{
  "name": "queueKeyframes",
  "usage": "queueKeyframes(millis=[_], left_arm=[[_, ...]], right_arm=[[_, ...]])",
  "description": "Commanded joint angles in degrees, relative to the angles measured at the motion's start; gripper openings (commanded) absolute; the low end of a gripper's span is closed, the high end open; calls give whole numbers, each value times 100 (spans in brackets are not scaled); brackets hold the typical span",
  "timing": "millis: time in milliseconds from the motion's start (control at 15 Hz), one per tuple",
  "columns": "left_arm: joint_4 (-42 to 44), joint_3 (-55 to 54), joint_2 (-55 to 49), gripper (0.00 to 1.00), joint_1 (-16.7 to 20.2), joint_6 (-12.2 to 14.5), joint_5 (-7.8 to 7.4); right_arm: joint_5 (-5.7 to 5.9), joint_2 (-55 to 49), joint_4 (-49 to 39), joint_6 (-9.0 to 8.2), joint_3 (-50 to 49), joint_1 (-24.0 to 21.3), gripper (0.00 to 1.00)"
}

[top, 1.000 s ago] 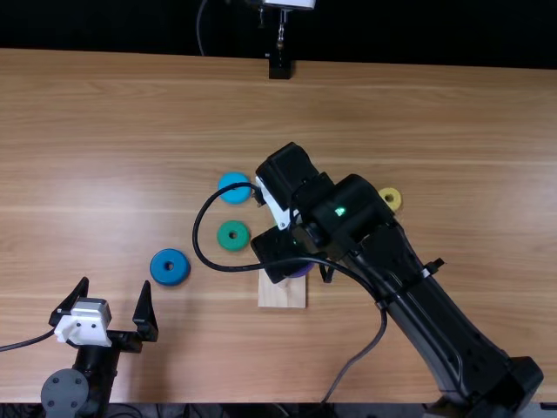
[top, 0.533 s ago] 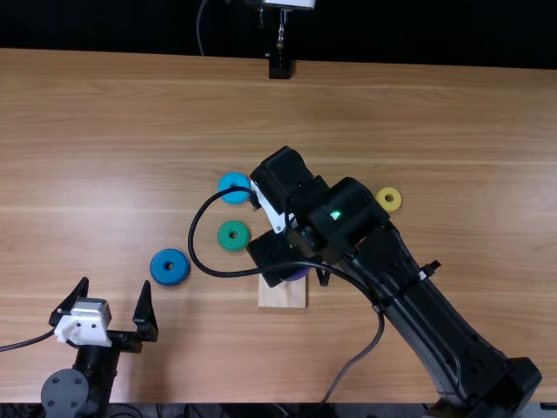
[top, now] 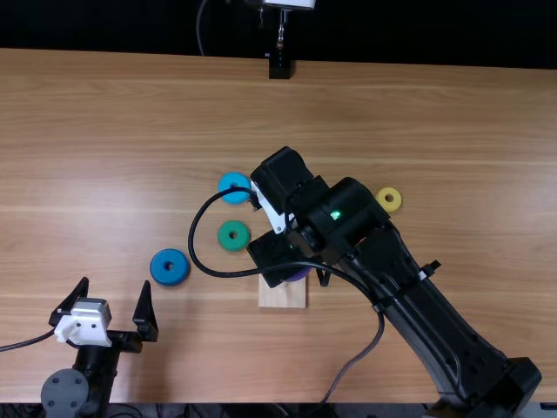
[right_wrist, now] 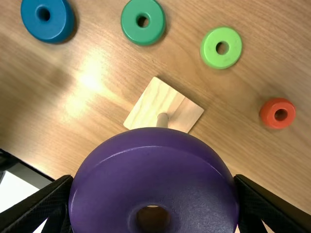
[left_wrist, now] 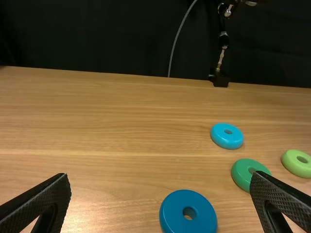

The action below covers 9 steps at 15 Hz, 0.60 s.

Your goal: Build the Hanoi tower: stack the rings onto the peg from bottom to top in this color order: purple, dark blue, light blue, dark green, light green, yellow, orange.

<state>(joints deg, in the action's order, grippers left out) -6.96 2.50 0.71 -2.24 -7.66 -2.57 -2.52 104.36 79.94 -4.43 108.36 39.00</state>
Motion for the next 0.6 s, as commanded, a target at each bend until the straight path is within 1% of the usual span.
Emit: queueKeyframes(millis=[0,533], left_arm=[[-42,-250,-71,100,39,49,25],[-42,-250,-71,100,39,49,25]], right_arm=[[20,67,17,-21,-51,46,0],[20,76,-15,-21,-166,37,0]])
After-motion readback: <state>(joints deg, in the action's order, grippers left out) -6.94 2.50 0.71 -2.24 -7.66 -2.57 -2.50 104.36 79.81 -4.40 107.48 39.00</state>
